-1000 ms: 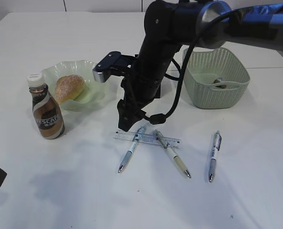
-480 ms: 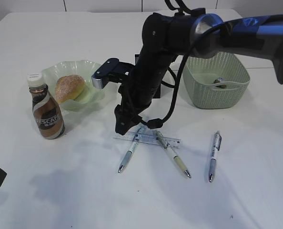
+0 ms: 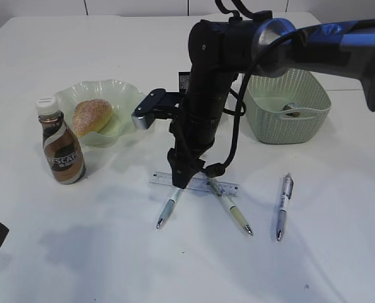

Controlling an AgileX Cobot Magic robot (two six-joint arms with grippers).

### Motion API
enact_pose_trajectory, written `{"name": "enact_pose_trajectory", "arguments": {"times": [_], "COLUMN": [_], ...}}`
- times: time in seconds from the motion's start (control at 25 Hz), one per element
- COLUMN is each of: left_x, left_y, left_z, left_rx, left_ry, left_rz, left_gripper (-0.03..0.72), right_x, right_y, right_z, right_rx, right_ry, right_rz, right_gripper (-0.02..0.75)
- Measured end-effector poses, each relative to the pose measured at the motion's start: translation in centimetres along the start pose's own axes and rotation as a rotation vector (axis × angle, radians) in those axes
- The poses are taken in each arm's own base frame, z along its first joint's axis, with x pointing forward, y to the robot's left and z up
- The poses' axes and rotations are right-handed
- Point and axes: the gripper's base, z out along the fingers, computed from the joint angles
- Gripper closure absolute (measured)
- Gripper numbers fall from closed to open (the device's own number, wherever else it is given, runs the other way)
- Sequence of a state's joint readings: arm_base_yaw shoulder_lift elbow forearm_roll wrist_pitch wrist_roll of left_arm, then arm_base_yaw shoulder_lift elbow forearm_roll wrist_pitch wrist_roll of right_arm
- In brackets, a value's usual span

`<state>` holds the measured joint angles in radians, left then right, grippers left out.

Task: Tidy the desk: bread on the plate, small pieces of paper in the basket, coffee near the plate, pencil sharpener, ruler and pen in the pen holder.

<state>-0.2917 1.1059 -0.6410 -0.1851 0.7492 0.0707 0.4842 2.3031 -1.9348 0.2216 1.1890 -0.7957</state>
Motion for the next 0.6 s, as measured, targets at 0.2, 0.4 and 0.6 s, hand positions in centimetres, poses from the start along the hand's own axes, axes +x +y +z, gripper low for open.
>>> {"name": "enact_pose_trajectory", "arguments": {"times": [0.2, 0.4, 0.6], "left_x": [0.00, 0.00, 0.00], "left_y": [0.00, 0.00, 0.00], "left_z": [0.00, 0.00, 0.00], "left_rx": [0.000, 0.000, 0.000], "left_ry": [0.000, 0.000, 0.000], "left_rz": [0.000, 0.000, 0.000], "left_gripper": [0.287, 0.287, 0.287], "right_x": [0.43, 0.51, 0.59], "right_y": [-0.12, -0.17, -0.27], "right_z": [-0.01, -0.02, -0.02], "right_rx": [0.013, 0.018, 0.030], "right_ry": [0.048, 0.055, 0.065], "right_rz": [0.008, 0.009, 0.008], "right_gripper": [0.280, 0.280, 0.280]}}
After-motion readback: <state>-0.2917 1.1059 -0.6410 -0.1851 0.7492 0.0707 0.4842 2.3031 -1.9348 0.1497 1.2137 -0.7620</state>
